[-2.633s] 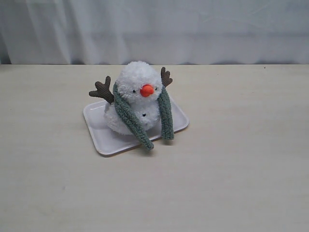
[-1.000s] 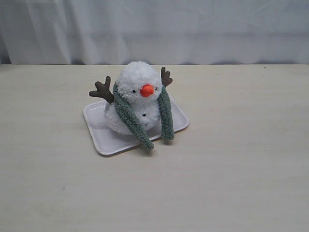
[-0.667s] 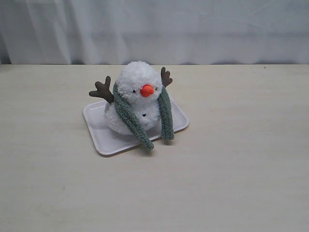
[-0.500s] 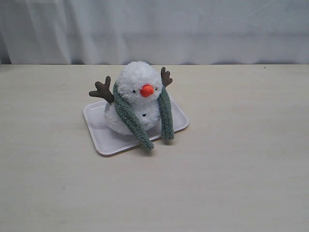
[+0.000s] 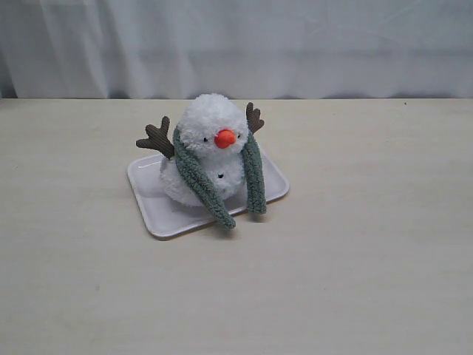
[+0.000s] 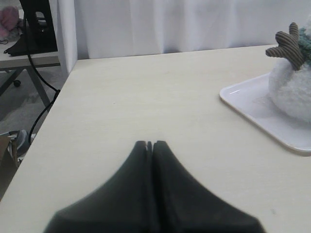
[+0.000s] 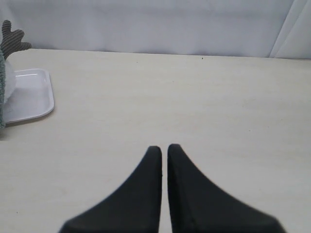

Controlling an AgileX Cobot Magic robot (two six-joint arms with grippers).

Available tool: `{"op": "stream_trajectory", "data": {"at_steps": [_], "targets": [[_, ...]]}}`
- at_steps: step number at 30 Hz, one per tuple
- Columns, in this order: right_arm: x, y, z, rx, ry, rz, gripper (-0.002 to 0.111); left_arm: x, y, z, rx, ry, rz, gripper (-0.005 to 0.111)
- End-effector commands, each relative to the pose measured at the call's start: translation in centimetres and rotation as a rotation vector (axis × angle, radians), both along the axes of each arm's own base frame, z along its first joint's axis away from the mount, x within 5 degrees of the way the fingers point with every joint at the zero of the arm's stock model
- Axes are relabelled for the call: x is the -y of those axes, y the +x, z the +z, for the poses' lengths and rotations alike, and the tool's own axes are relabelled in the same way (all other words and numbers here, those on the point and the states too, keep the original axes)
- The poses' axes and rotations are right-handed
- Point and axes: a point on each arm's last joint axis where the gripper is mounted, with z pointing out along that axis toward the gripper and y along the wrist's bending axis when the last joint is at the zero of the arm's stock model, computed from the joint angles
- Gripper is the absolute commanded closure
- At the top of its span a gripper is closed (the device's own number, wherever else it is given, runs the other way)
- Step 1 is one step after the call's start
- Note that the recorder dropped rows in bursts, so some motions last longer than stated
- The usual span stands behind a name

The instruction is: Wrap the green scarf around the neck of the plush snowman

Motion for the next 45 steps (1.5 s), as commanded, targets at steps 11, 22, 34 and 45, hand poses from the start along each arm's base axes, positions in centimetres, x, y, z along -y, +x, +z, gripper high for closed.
{"op": "stream_trajectory", "data": {"at_steps": [11,22,34,45], "targets": [[0.00,0.02,0.08,0.017,-0.002,-0.001,0.104,0.00,0.01,0.00,0.011,-0.003,0.001,0.107],[-0.01,0.04,0.16,0.027,-0.002,0.000,0.104,0.00,0.01,0.00,0.011,-0.003,0.001,0.107],[-0.01,0.04,0.16,0.030,0.077,-0.020,0.104,0.00,0.01,0.00,0.011,-0.003,0.001,0.107],[-0.01,0.01,0.05,0.018,0.096,-0.026,0.104,0.00,0.01,0.00,0.011,-0.003,0.001,0.107]]}}
